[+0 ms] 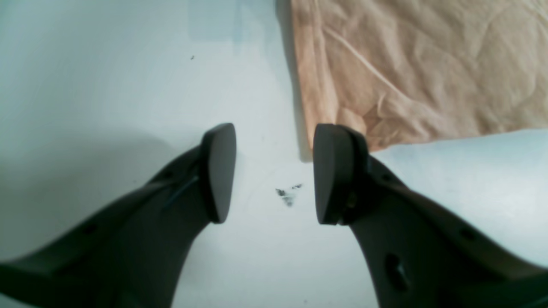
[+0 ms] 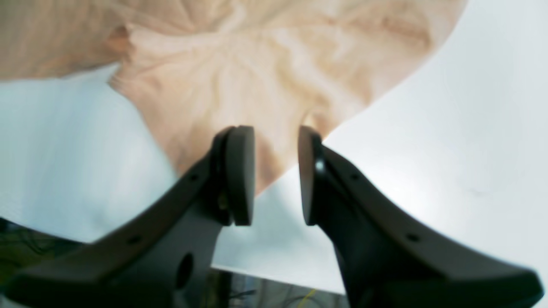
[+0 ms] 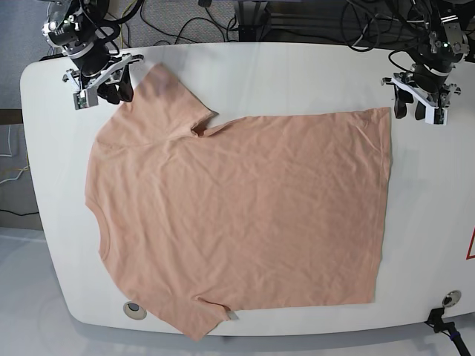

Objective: Fold the T-shirt properly
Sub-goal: 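Lower the right gripper onto the peach shirt's sleeve edge, then pinch the sleeve edge with the right gripper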

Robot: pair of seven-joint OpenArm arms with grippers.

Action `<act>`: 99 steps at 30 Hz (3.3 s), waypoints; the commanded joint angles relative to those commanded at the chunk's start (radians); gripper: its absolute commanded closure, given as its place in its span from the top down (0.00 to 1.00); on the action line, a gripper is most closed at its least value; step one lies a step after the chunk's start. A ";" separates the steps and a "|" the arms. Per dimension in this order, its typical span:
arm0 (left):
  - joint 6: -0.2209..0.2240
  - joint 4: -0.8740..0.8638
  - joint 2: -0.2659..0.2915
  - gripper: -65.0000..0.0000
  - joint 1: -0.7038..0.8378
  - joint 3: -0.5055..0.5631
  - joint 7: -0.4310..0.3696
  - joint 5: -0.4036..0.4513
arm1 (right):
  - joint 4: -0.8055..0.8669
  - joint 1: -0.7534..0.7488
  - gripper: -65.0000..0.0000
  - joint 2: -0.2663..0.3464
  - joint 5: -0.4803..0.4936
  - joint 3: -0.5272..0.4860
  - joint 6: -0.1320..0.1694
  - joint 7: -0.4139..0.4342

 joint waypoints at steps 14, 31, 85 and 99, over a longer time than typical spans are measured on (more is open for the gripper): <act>0.000 -0.003 0.000 0.42 0.000 0.000 0.000 0.000 | -0.009 -0.060 0.27 -0.160 0.157 0.041 -0.008 -0.227; 0.000 -0.005 0.000 0.42 0.000 0.000 0.000 0.000 | -0.115 -0.020 0.27 -0.189 0.158 0.041 -0.028 -0.256; 0.000 -0.006 0.000 0.42 -0.026 0.003 0.000 0.005 | -0.318 0.075 0.27 -0.170 0.157 0.104 -0.046 -0.282; 0.000 -0.006 0.000 0.42 -0.026 0.002 0.002 0.005 | -0.465 0.203 0.27 -0.163 0.157 0.104 -0.080 -0.282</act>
